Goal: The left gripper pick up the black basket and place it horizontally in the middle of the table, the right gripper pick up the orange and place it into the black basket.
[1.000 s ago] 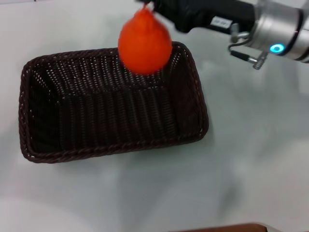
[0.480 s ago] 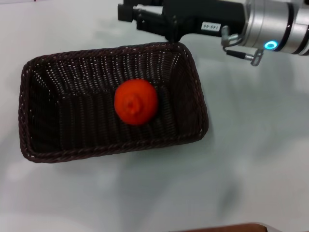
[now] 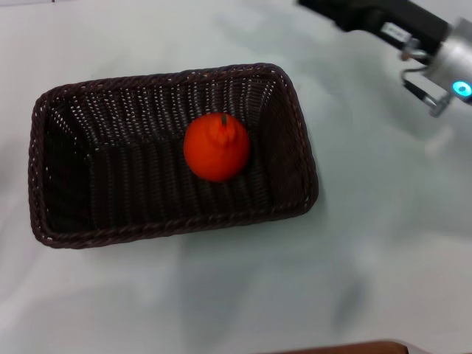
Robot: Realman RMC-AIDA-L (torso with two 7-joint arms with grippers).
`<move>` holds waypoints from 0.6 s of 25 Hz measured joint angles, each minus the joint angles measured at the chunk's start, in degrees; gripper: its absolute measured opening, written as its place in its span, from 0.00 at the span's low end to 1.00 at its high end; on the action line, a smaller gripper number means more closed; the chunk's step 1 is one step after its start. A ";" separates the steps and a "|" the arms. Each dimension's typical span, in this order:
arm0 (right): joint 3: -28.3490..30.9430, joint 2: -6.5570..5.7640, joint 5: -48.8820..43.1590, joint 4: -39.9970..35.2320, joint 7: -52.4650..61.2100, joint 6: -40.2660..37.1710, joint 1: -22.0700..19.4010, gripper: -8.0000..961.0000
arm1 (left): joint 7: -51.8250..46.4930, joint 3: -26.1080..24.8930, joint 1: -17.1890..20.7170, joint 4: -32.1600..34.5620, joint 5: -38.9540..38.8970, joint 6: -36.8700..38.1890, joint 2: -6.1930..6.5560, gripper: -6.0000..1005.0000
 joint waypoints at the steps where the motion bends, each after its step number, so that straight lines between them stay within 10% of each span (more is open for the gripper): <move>1: 0.80 0.06 3.31 2.62 -3.17 0.23 -0.64 0.82 | 2.47 -0.90 -0.01 1.27 0.00 0.04 -0.02 0.67; 15: 7.29 0.31 15.60 22.54 -26.37 1.60 -1.52 0.97 | 33.59 -7.55 -0.60 16.23 -2.28 10.13 -0.28 0.67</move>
